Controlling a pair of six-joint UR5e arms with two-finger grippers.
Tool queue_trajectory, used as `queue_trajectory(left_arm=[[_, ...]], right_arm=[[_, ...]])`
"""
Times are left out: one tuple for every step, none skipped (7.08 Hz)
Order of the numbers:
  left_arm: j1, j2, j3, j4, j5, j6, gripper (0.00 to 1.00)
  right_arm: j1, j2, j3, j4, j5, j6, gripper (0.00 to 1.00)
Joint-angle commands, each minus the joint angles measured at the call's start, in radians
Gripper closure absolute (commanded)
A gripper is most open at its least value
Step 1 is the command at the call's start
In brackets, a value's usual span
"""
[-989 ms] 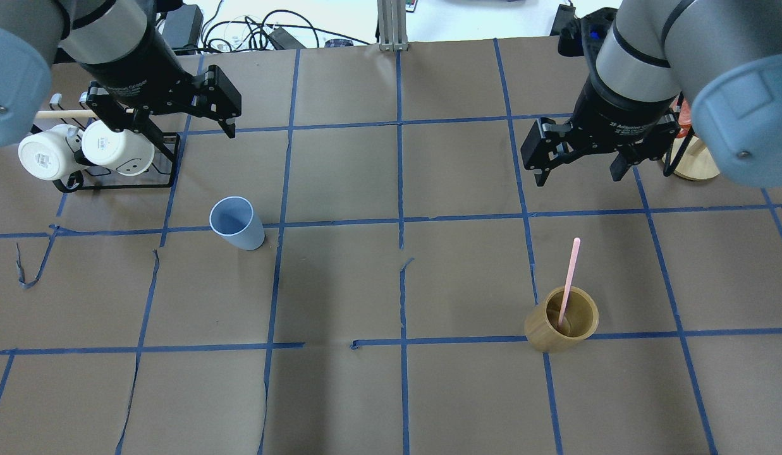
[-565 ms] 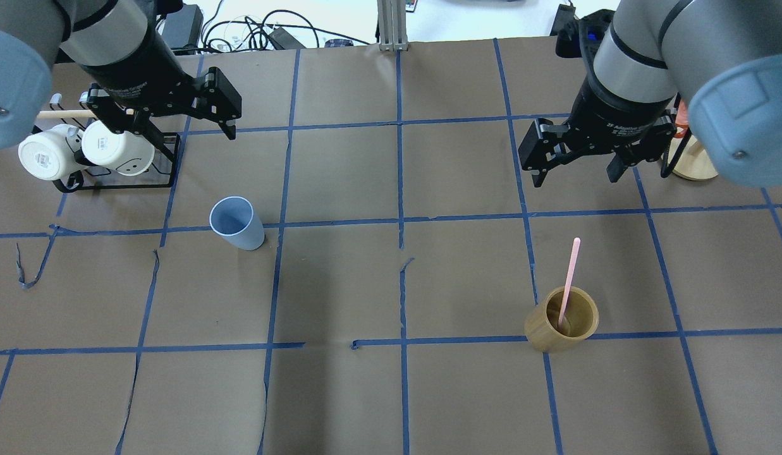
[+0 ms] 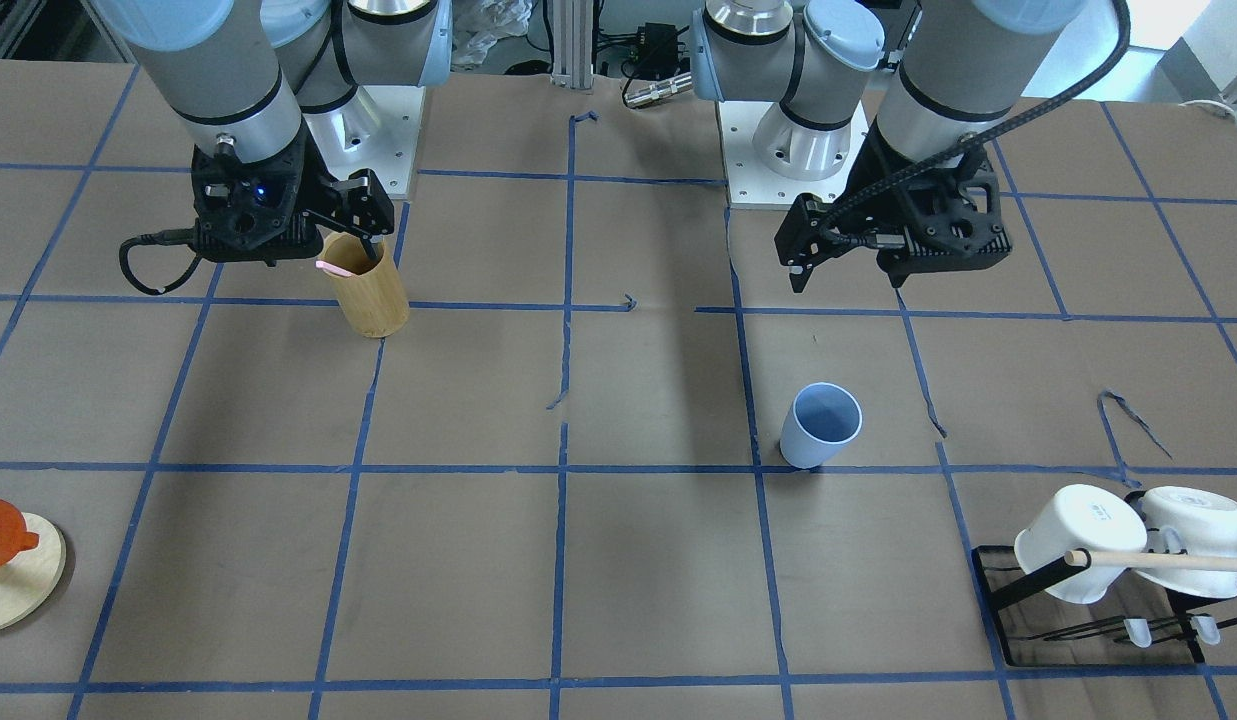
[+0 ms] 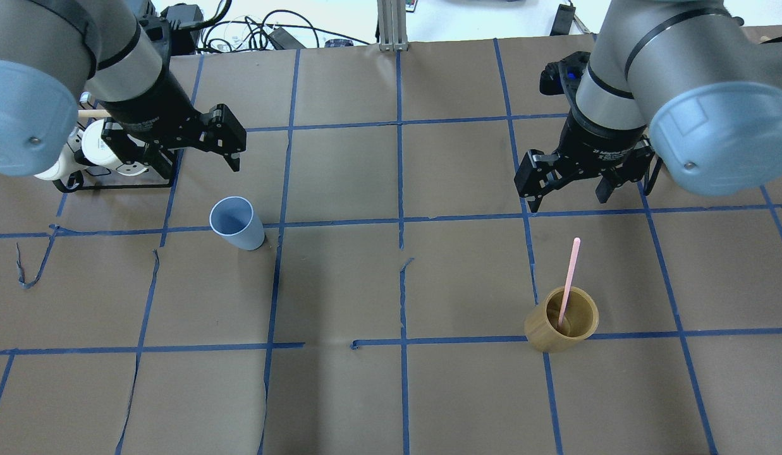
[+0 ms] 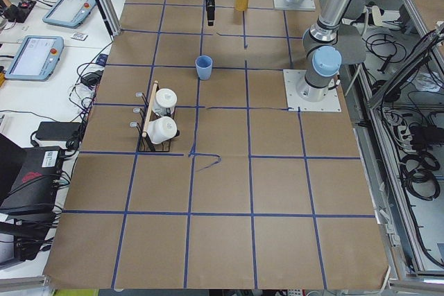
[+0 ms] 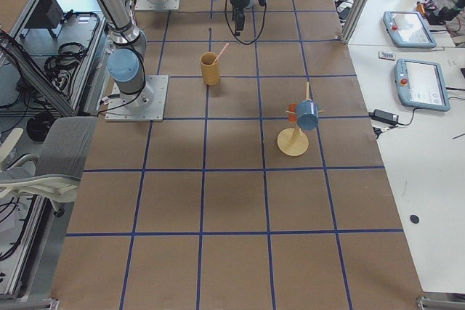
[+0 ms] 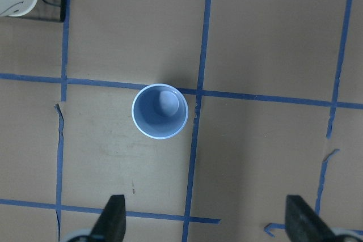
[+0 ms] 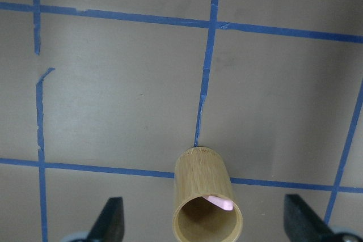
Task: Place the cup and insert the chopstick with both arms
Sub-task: 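Lower left gripper onto the light-blue cup while right gripper descends to the pink stick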
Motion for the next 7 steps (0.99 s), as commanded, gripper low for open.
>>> queue_trajectory(left_arm=[[0.003,-0.063,-0.114,0.18,-0.001,0.011,0.0],[0.003,-0.095,-0.189,0.283,0.002,0.041,0.0],[0.005,-0.132,-0.27,0.395,0.022,0.048,0.0],[0.005,-0.16,-0.328,0.496,0.034,0.07,0.0],[0.003,-0.195,-0.353,0.579,0.036,0.096,0.0],[0.003,-0.227,-0.353,0.621,0.034,0.1,0.05],[0.003,-0.247,-0.353,0.644,0.034,0.101,0.27]], right_arm=[[-0.009,-0.043,0.102,-0.115,-0.014,-0.118,0.0],[-0.014,-0.052,0.157,-0.172,-0.045,-0.128,0.0],[-0.015,-0.058,0.179,-0.183,-0.048,-0.13,0.0],[-0.018,-0.059,0.196,-0.183,-0.048,-0.125,0.02],[-0.029,-0.057,0.213,-0.188,-0.048,-0.119,0.03],[-0.055,-0.052,0.227,-0.19,-0.038,-0.117,0.13],[-0.075,-0.051,0.235,-0.188,-0.035,-0.125,0.26]])
